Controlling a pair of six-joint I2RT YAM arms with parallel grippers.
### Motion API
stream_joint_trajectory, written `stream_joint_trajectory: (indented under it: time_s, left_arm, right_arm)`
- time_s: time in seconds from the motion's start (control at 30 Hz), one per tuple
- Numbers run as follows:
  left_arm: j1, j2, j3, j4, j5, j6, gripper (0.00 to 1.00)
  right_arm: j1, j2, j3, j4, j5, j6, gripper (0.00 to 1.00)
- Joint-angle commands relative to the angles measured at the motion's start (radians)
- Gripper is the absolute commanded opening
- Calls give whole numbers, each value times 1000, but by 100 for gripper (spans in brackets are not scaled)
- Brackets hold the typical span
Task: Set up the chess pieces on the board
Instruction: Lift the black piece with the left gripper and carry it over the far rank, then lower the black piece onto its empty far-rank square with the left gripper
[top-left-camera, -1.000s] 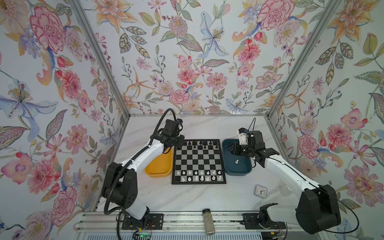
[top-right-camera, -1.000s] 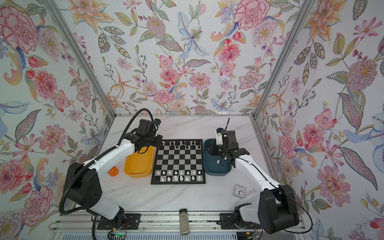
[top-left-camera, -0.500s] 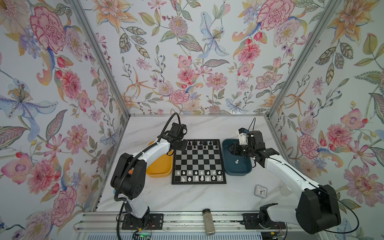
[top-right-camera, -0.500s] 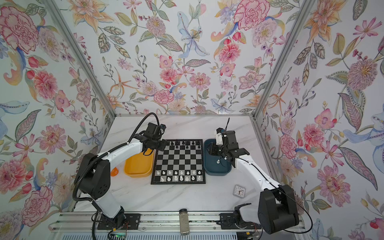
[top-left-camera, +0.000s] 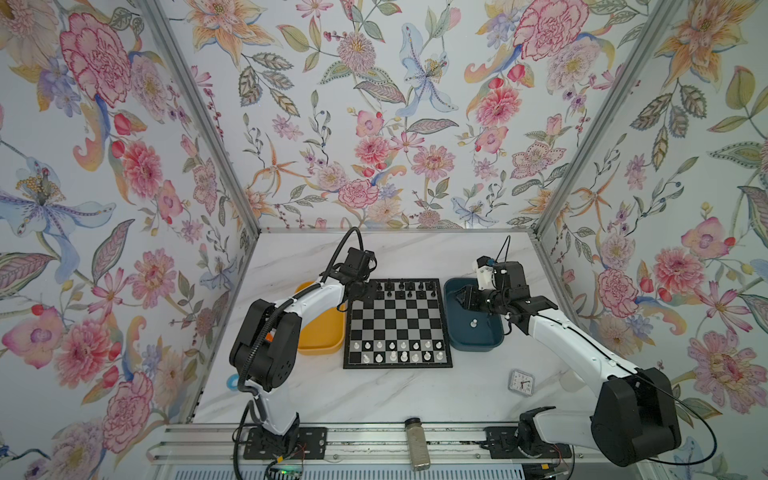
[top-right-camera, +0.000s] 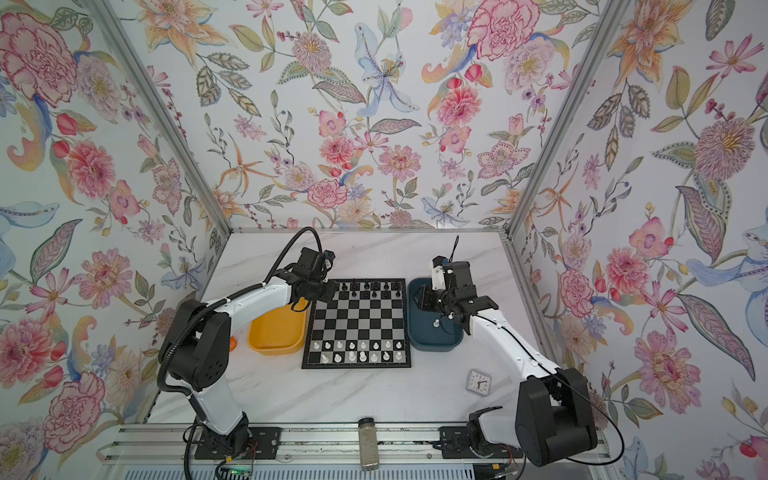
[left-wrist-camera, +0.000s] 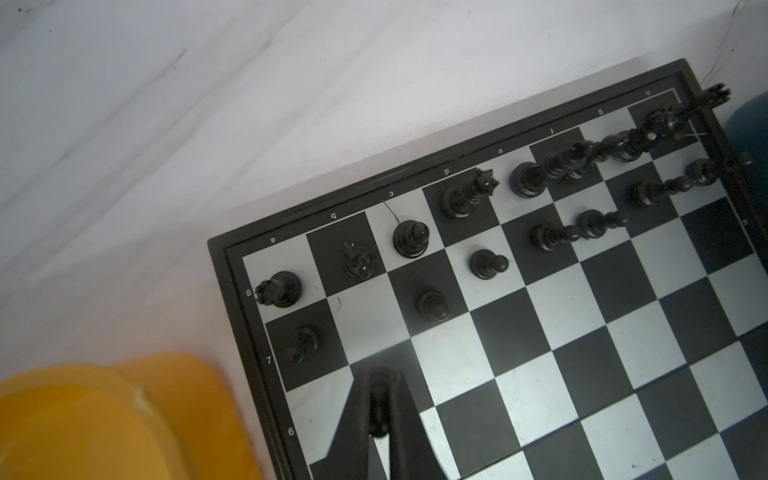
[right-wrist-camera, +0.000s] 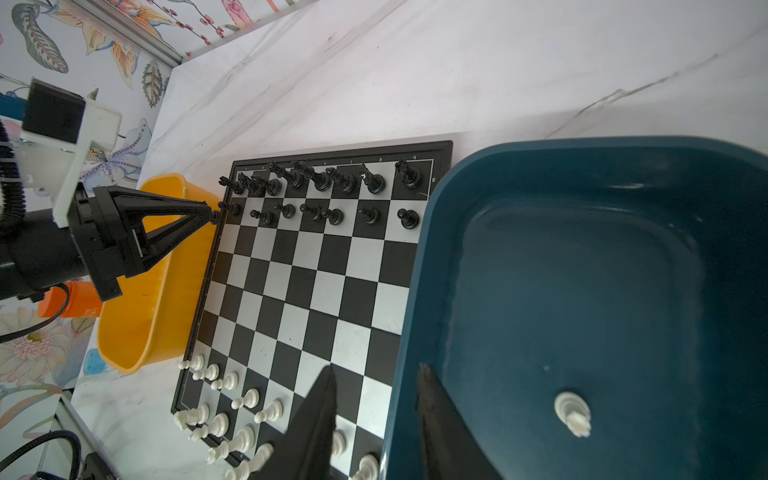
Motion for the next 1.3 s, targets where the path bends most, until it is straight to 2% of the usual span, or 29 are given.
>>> stream_joint_trajectory:
  time_s: [0.0, 1.27]
  left_arm:
    - [-9, 21, 24, 8, -7, -12, 0]
    - [-9, 141, 85, -7, -32, 7, 0]
  right_arm:
    - [-7, 8, -17, 22, -12, 8, 35]
    - [-15, 16, -18, 19, -21, 7, 34]
